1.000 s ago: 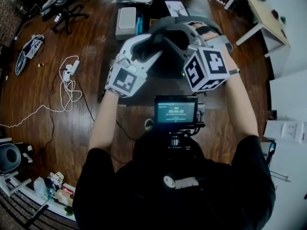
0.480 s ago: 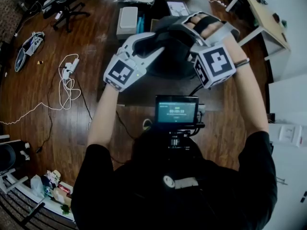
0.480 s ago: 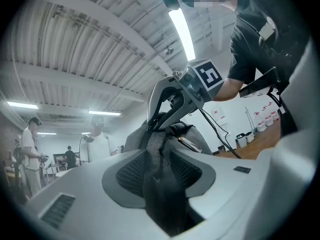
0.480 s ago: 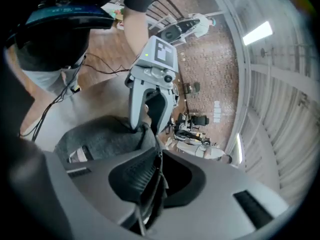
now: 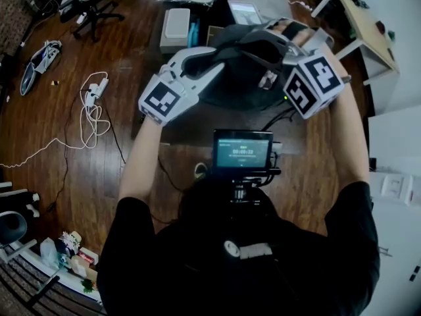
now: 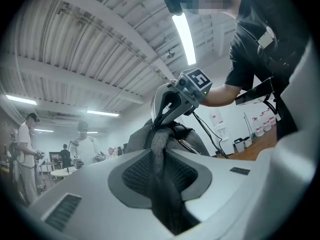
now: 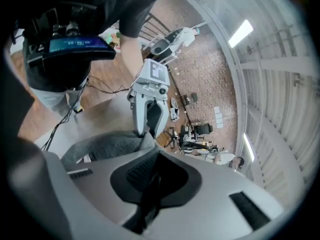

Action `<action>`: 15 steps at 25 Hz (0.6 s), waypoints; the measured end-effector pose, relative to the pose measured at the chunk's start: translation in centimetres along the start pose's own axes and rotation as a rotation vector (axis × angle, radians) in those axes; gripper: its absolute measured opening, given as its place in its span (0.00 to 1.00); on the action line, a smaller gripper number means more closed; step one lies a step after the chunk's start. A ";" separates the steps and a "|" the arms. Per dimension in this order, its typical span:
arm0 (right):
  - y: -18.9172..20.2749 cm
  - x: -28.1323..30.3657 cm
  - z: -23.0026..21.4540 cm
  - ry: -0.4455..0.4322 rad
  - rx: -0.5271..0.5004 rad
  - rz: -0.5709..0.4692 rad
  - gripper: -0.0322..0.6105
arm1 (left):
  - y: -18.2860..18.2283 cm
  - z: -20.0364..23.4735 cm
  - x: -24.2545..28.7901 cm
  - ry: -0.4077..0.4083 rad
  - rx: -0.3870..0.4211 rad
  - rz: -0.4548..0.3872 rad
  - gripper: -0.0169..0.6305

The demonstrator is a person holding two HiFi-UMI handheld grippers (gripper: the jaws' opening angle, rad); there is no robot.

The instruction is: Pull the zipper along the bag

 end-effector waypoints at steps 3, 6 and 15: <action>0.6 -0.9 0.0 0.019 0.070 -0.029 0.09 | -0.2 -0.2 0.0 0.008 0.005 0.003 0.16; 1.1 -1.7 0.5 0.042 0.101 -0.008 0.09 | -0.3 -0.3 0.3 0.008 0.004 -0.002 0.16; 1.9 -4.2 2.6 0.095 0.147 0.051 0.09 | -0.2 -0.3 -0.1 0.031 -0.002 -0.024 0.15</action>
Point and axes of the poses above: the fingertips, and each gripper's own axes: x forward along the fingers, z to its left, y out of its underside, the point moved 10 cm from there along -x, backward along the fingers, and after that the axes turned 13 degrees about -x, right-handed, at the moved point
